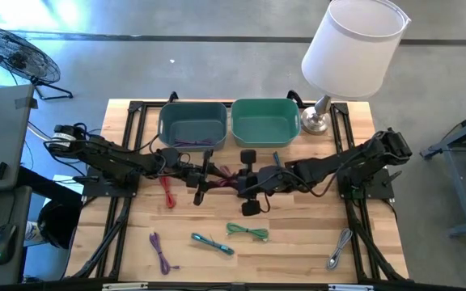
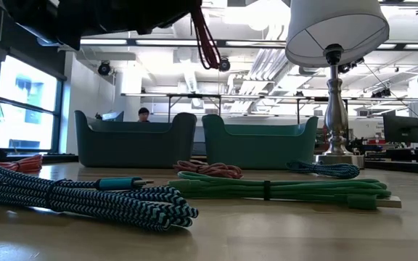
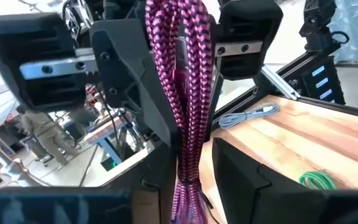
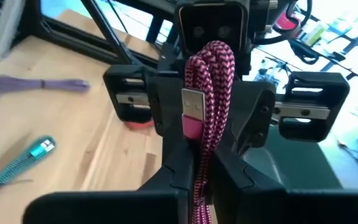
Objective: Pick & Place USB Port
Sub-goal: Put the pink usb cable into the green bin
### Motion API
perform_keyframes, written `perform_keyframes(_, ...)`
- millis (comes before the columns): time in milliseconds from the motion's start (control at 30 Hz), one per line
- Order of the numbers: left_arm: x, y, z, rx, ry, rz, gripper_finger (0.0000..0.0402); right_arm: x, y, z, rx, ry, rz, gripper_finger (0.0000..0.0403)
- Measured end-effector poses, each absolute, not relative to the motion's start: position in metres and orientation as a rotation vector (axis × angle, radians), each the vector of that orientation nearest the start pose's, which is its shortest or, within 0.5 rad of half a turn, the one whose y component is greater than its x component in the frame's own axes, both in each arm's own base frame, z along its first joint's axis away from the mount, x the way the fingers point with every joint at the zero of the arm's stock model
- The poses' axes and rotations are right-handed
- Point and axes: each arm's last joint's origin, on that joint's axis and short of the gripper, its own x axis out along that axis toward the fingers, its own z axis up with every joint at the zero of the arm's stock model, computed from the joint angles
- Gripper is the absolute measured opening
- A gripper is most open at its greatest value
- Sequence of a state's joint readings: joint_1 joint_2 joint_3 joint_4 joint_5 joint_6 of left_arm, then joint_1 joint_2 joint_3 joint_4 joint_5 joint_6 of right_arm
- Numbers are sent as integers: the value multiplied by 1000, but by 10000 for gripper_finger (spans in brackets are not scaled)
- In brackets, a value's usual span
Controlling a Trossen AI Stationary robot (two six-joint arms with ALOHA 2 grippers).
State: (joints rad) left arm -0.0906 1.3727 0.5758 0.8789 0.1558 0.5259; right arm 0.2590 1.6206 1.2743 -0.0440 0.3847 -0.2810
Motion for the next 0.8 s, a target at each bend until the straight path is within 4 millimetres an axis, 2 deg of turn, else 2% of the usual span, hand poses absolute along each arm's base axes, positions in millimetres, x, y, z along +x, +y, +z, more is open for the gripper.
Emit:
perform_keyframes(200, 272, -21, 236, 559, -37, -155, 101, 354, 97, 302, -479, 436, -151, 20)
perform_keyframes(333, 264, -12, 237, 566, 82, -40, 102, 341, 105, 304, -557, 495, -289, 20)
perform_keyframes(433, 256, -11, 240, 582, 135, -4, 102, 329, 102, 304, -636, 567, -433, 20)
perform_keyframes(600, 240, -10, 256, 579, 123, 6, 102, 316, 72, 314, -707, 650, -631, 20)
perform_keyframes(800, 215, -9, 278, 574, 64, 15, 102, 309, 8, 332, -569, 680, -650, 20)
